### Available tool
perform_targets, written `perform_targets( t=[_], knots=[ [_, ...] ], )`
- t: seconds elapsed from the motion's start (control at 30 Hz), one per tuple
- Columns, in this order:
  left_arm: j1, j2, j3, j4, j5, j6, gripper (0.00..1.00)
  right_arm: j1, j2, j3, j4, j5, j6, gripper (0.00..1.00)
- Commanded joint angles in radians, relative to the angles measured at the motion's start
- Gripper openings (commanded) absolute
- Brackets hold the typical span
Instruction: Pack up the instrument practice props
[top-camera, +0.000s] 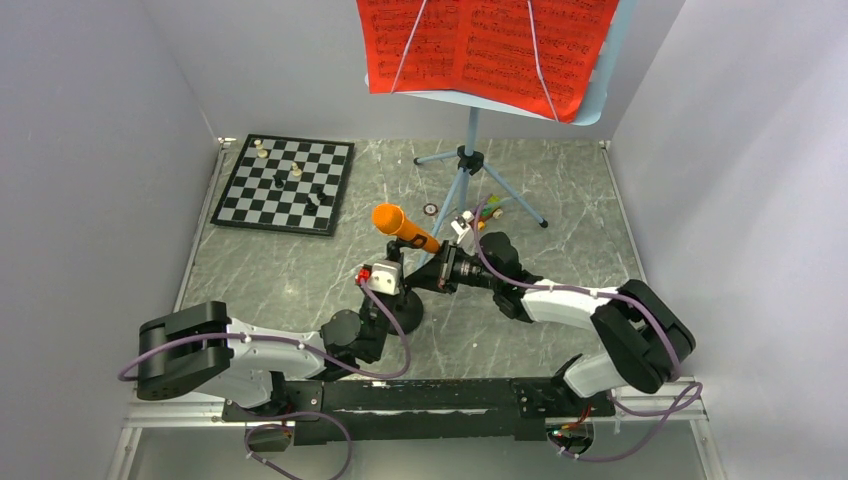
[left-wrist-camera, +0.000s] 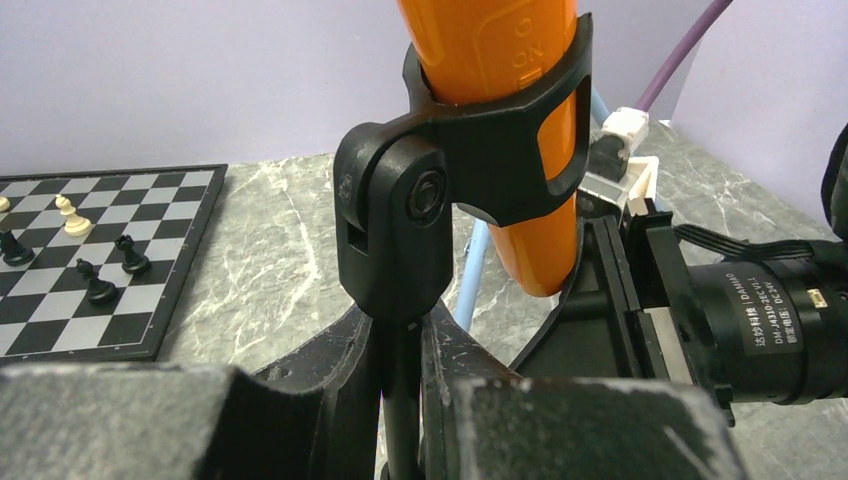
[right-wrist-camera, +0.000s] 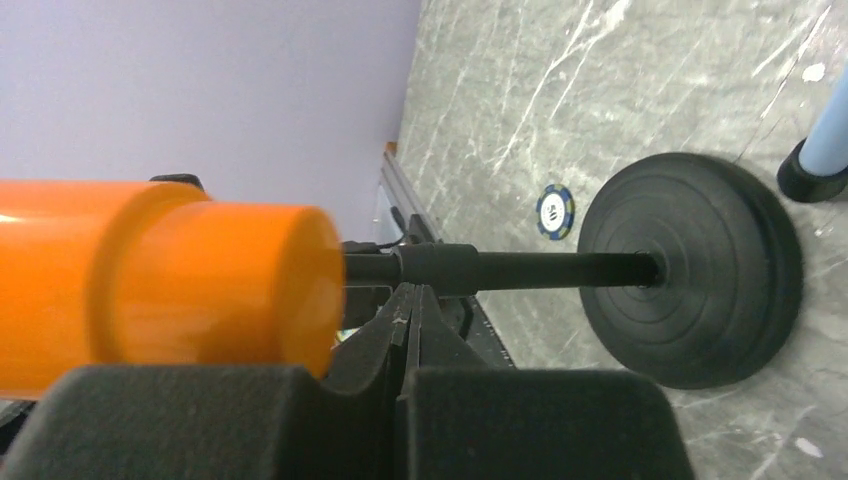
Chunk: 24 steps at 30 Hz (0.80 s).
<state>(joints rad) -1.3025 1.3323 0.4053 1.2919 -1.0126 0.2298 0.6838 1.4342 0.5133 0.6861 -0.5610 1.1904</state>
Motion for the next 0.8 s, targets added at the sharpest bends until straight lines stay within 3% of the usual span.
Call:
perform_targets(
  t=[0.0, 0.03, 0.1, 0.13, 0.17, 0.23, 0.4, 0.77],
  knots=[
    [-0.011, -0.007, -0.006, -0.135, -0.042, -0.039, 0.0, 0.028, -0.086, 0.086, -0.174, 0.023, -0.216, 0.0],
    [-0.011, -0.01, -0.008, -0.14, -0.044, -0.045, 0.0, 0.028, -0.098, 0.09, -0.207, 0.034, -0.241, 0.06],
    [-0.011, -0.015, -0.014, -0.146, -0.048, -0.052, 0.0, 0.028, -0.118, 0.093, -0.259, 0.058, -0.272, 0.41],
    [-0.01, -0.018, -0.017, -0.146, -0.051, -0.052, 0.0, 0.028, -0.128, 0.09, -0.277, 0.073, -0.281, 0.53],
    [-0.01, -0.019, -0.019, -0.147, -0.052, -0.051, 0.0, 0.028, -0.138, 0.084, -0.29, 0.086, -0.284, 0.63],
    [-0.01, -0.024, -0.019, -0.149, -0.052, -0.052, 0.0, 0.028, -0.152, 0.07, -0.305, 0.106, -0.288, 0.71],
    [-0.011, -0.03, -0.016, -0.152, -0.047, -0.052, 0.0, 0.03, -0.14, 0.085, -0.354, 0.12, -0.324, 0.71],
    [-0.011, -0.042, -0.023, -0.2, -0.047, -0.093, 0.0, 0.067, -0.064, 0.116, -0.252, 0.079, -0.342, 0.4]
  ],
)
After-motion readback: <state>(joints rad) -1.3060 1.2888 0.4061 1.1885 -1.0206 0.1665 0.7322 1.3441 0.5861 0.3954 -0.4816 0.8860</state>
